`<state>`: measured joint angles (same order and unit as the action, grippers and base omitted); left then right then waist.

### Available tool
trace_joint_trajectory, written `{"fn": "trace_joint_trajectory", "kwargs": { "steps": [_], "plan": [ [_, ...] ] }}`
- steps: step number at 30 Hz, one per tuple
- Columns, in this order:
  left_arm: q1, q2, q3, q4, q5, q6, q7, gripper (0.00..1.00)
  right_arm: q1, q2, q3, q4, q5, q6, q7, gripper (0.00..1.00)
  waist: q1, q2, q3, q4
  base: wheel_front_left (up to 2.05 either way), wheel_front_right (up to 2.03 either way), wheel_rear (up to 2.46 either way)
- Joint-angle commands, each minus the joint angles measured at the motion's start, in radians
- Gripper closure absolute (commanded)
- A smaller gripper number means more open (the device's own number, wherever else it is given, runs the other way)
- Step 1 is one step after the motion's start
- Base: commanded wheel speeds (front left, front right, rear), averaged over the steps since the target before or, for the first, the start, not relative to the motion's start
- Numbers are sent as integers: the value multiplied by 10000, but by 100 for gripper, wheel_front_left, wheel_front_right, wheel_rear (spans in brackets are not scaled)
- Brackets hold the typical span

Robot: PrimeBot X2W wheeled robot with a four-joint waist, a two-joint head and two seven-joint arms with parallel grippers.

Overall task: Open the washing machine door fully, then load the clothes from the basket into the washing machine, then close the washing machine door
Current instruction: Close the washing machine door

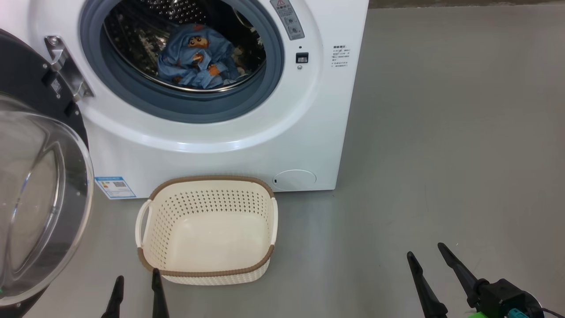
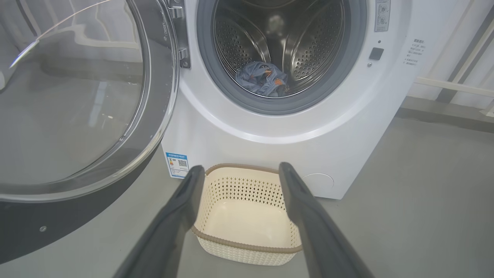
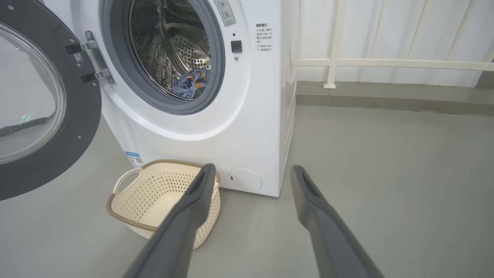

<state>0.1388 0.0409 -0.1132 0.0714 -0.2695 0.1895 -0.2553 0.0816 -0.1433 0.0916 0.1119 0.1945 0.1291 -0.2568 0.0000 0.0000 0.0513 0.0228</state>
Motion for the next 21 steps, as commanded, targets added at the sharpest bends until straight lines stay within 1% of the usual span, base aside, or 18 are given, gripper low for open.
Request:
{"fn": "trace_joint_trajectory", "kwargs": {
  "steps": [1, 11, 16, 21],
  "plan": [
    [-437, 93, 295, -270, 38, 80, -65, 0, -370, -130, 218, -210, 49, 16, -49, 0, 0, 0, 1, 12, 0, 0, 0],
    [-499, 93, 232, -259, 41, 57, -65, 0, -359, -91, 143, -235, 33, 16, -49, 0, 0, 0, 14, 192, 0, 0, 0],
    [-530, 93, 184, -297, 54, 84, -65, 0, -383, -99, 122, -279, 24, 16, -49, 0, 0, 0, 24, 555, 0, 0, 0],
    [-526, 93, 88, -369, -4, 175, -65, 0, -478, -202, 183, -318, 26, 16, -49, 0, 0, 0, 61, 1160, 0, 0, 0]
  ]
}}
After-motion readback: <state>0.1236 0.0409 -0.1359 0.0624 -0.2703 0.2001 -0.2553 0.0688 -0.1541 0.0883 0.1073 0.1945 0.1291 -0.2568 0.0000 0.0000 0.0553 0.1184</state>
